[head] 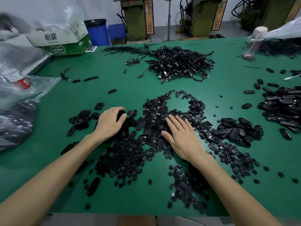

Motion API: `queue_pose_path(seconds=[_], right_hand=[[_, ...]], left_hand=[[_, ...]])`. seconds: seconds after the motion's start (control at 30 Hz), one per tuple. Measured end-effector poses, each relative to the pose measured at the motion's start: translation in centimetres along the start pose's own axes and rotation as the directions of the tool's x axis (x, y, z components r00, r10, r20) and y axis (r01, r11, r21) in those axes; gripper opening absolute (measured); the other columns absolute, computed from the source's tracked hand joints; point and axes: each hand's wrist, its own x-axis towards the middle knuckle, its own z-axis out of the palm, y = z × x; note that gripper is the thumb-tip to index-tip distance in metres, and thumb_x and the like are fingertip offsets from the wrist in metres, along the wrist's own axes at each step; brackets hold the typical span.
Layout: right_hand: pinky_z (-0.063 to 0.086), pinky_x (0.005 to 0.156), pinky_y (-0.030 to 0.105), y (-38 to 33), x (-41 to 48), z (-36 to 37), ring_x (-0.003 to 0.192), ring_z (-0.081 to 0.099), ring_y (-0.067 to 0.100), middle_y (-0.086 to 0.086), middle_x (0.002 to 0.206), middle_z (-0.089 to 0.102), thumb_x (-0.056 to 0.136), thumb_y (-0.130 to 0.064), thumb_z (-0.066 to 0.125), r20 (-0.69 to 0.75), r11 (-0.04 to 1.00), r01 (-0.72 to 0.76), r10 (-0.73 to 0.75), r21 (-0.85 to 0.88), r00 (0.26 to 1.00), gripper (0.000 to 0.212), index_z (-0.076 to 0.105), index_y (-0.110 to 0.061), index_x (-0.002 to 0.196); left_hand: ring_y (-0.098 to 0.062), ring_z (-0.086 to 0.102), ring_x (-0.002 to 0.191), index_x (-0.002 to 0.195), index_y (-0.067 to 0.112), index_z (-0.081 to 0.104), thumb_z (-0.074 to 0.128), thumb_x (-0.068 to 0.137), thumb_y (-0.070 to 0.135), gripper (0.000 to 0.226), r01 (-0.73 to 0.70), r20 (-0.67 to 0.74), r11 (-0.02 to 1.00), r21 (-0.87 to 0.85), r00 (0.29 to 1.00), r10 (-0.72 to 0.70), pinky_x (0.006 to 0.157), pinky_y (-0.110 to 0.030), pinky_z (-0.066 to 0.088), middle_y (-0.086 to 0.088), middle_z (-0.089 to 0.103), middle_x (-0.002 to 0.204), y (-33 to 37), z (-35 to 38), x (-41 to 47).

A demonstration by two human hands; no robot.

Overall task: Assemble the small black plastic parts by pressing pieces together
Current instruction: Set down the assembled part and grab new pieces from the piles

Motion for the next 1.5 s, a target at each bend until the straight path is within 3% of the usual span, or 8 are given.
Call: queue_pose_path(seconds=[0.37,0.5,0.83,1.0,1.17,1.23,1.3,1.5], right_hand=[[-0.013,0.127,0.036,0.0,0.0,0.1,0.158,-0.012,0.012,-0.007,0.173,-0.005,0.104,-0.064,0.006,-0.008,1.0,-0.008,0.008,-0.011,1.0,0.073,0.0,-0.024,0.166],[-0.014,0.127,0.035,0.1,0.1,0.4,0.158,-0.014,0.01,-0.008,0.172,-0.008,0.102,-0.065,0.002,-0.007,1.0,-0.008,0.008,-0.024,1.0,0.075,-0.002,-0.025,0.165],[-0.009,0.129,0.038,0.0,0.1,0.1,0.159,-0.011,0.012,-0.006,0.173,-0.006,0.102,-0.064,0.003,0.008,1.0,-0.007,0.007,-0.03,1.0,0.076,-0.001,-0.023,0.166],[-0.01,0.128,0.036,0.1,0.2,0.1,0.159,-0.009,0.011,-0.006,0.173,-0.005,0.099,-0.066,0.002,0.012,1.0,-0.002,0.002,-0.017,1.0,0.079,0.001,-0.023,0.166],[-0.009,0.129,0.037,0.2,0.3,0.2,0.159,-0.009,0.012,-0.006,0.173,-0.004,0.096,-0.069,-0.002,0.011,1.0,-0.004,0.004,-0.008,1.0,0.084,0.002,-0.023,0.166],[-0.009,0.129,0.037,0.2,0.3,0.3,0.159,-0.008,0.012,-0.006,0.173,-0.003,0.095,-0.069,-0.002,0.005,1.0,-0.005,0.005,-0.01,1.0,0.084,0.002,-0.023,0.166],[-0.009,0.129,0.036,0.3,0.3,0.3,0.159,-0.008,0.011,-0.006,0.173,-0.003,0.096,-0.069,-0.002,0.005,1.0,-0.004,0.004,-0.012,1.0,0.083,0.002,-0.023,0.166],[-0.009,0.129,0.036,0.2,0.3,0.2,0.159,-0.007,0.011,-0.006,0.173,-0.003,0.099,-0.068,0.002,0.007,1.0,0.0,0.0,-0.016,1.0,0.081,0.003,-0.023,0.166]], left_hand=[[-0.025,0.039,0.147,0.146,0.015,0.054,0.042,0.109,0.037,0.044,0.165,-0.198,0.986,-0.003,0.967,-0.162,0.122,-0.052,0.028,-0.007,0.046,0.158,-4.3,-3.6,2.5],[-0.026,0.035,0.151,0.157,0.022,0.04,0.029,0.109,0.052,0.058,0.309,-0.089,0.951,0.006,0.948,-0.307,0.121,-0.055,0.03,-0.003,0.039,0.164,-7.8,-3.2,2.1],[-0.015,0.033,0.152,0.15,0.033,0.051,0.037,0.109,0.053,0.048,0.148,0.076,0.984,-0.098,0.987,-0.14,0.121,-0.046,0.031,0.009,0.045,0.159,-2.9,-2.1,-1.6],[-0.007,0.057,0.129,0.133,0.024,0.068,0.053,0.107,0.036,0.032,0.22,0.083,0.737,-0.64,0.972,-0.219,0.11,-0.025,0.04,0.012,0.066,0.133,-0.7,-3.3,-3.1],[-0.006,0.06,0.073,0.13,0.018,0.069,0.053,0.104,0.016,0.03,0.228,-0.236,0.824,-0.519,0.888,-0.395,0.066,-0.014,0.052,0.0,0.07,0.124,-4.4,-4.9,-2.9],[-0.022,0.064,0.113,0.14,0.013,0.061,0.049,0.105,0.018,0.037,0.336,-0.265,0.851,-0.405,0.847,-0.461,0.099,-0.034,0.052,-0.01,0.055,0.149,-6.7,-4.7,-2.9],[-0.028,0.032,0.152,0.151,0.006,0.049,0.044,0.109,0.026,0.046,0.437,-0.163,0.851,-0.29,0.854,-0.494,0.125,-0.043,0.025,-0.014,0.038,0.163,-8.1,-4.1,-2.9],[-0.023,0.028,0.154,0.157,0.007,0.039,0.036,0.112,0.036,0.053,0.333,-0.054,0.905,-0.263,0.932,-0.359,0.126,-0.042,0.022,-0.009,0.036,0.165,-5.5,-2.5,-4.0]])
